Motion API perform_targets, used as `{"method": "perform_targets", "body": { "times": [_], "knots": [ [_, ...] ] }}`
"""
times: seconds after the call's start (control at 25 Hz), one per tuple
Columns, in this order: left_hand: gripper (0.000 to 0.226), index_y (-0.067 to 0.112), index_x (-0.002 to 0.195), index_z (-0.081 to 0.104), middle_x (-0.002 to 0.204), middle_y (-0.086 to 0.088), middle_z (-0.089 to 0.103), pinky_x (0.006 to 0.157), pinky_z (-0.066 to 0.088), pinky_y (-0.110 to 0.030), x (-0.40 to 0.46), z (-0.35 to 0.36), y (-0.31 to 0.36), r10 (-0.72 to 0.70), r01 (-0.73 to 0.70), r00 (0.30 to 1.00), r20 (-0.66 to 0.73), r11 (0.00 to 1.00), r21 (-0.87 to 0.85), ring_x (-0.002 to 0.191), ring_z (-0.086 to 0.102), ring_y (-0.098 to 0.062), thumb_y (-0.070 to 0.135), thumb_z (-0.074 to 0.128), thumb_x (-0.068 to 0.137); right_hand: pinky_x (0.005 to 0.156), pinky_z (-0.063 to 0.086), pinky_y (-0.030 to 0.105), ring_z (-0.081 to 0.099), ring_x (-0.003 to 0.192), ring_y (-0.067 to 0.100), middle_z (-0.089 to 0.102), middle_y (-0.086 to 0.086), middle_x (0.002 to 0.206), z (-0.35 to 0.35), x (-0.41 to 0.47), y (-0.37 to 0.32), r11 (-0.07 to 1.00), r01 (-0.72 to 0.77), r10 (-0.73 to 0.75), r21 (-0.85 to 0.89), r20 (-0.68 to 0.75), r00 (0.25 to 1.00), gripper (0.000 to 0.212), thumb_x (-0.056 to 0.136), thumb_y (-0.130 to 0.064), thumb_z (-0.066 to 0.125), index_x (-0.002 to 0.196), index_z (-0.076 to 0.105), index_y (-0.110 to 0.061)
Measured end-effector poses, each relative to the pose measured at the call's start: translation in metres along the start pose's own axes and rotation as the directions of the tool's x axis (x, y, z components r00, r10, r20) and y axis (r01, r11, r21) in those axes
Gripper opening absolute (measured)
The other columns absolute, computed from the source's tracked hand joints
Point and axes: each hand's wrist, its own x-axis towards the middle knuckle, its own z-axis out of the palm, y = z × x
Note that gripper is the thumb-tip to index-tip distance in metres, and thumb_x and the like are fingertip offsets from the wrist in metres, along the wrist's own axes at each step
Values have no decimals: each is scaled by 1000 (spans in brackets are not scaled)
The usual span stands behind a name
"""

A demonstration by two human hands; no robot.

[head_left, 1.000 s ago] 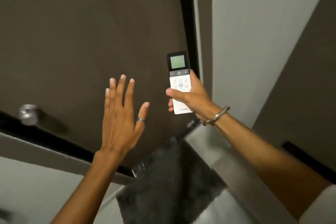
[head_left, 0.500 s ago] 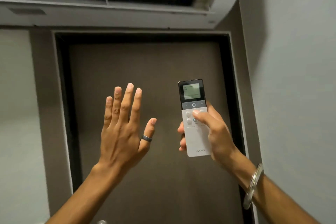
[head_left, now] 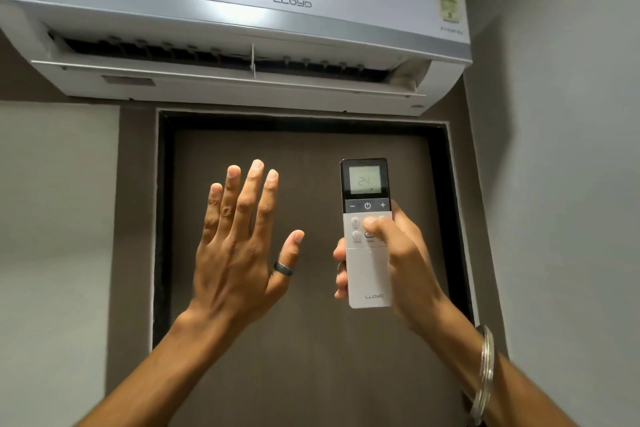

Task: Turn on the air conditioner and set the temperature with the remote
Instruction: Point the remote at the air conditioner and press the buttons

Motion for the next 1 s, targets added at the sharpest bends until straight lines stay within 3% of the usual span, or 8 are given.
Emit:
{"method": "perform_targets", "body": {
  "times": [0.28, 0.52, 0.84, 1.0],
  "knots": [
    [77, 7, 160, 27, 171, -16, 19, 132, 4, -49, 2, -16, -8, -15, 15, 1000, -21, 1000, -14, 160, 7, -34, 52, 42, 99, 51, 63, 39, 71, 53, 29, 75, 14, 76, 11, -3, -14, 999, 17, -18, -51, -21, 1000, 35, 94, -33, 51, 119, 51, -9],
    [79, 7, 160, 27, 171, -16, 18, 132, 3, -49, -2, -24, -15, -27, 27, 999, -27, 1000, -13, 160, 7, -35, 52, 44, 98, 48, 63, 40, 71, 52, 28, 75, 12, 74, 20, -9, -17, 993, 41, -44, -114, -28, 999, 27, 96, -30, 49, 119, 56, -18],
    [78, 7, 160, 28, 170, -18, 20, 131, 7, -54, -2, -28, -13, -31, 30, 999, -17, 999, -38, 159, 9, -38, 54, 40, 98, 52, 62, 41, 67, 51, 32, 72, 17, 73, 26, -17, -17, 996, 23, -26, -81, -40, 999, 27, 94, -29, 51, 115, 55, -14],
    [79, 7, 160, 27, 170, -18, 18, 131, 1, -50, -3, -28, -15, -26, 25, 1000, -16, 999, -40, 159, 7, -37, 55, 41, 98, 51, 63, 40, 70, 52, 29, 74, 13, 74, 27, -18, -18, 990, 42, -52, -135, -76, 996, 24, 95, -31, 51, 113, 55, -16]
  ]
}}
